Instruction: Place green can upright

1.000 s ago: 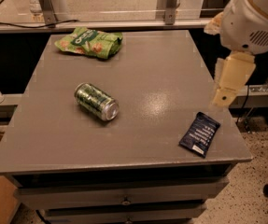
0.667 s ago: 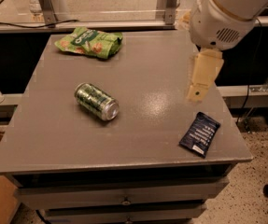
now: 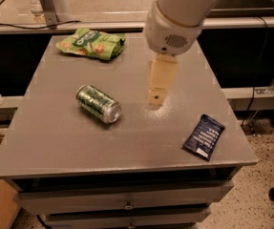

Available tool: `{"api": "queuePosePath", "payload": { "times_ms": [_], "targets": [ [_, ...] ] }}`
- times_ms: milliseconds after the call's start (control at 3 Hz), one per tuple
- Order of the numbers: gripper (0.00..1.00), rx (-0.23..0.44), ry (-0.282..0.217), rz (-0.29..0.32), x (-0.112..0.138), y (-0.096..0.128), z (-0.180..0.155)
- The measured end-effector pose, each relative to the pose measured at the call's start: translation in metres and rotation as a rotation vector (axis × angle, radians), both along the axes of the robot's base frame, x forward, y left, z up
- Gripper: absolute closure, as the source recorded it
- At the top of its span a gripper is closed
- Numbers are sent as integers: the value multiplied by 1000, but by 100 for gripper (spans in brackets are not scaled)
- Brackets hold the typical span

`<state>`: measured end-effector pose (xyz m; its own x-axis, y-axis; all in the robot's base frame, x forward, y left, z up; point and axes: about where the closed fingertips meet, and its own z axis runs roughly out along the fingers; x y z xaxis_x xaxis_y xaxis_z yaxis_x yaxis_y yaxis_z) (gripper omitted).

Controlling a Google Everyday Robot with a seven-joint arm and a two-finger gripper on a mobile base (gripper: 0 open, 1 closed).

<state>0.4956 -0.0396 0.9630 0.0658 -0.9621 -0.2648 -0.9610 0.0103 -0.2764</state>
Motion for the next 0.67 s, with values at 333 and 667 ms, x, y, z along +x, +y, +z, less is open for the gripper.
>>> {"api": "queuePosePath", "payload": {
  "times_ms": [333,667],
  "targets": [
    [0,39,69,-129,1,18,-11],
    [0,62,87,-210,1,18,-9]
  ]
}}
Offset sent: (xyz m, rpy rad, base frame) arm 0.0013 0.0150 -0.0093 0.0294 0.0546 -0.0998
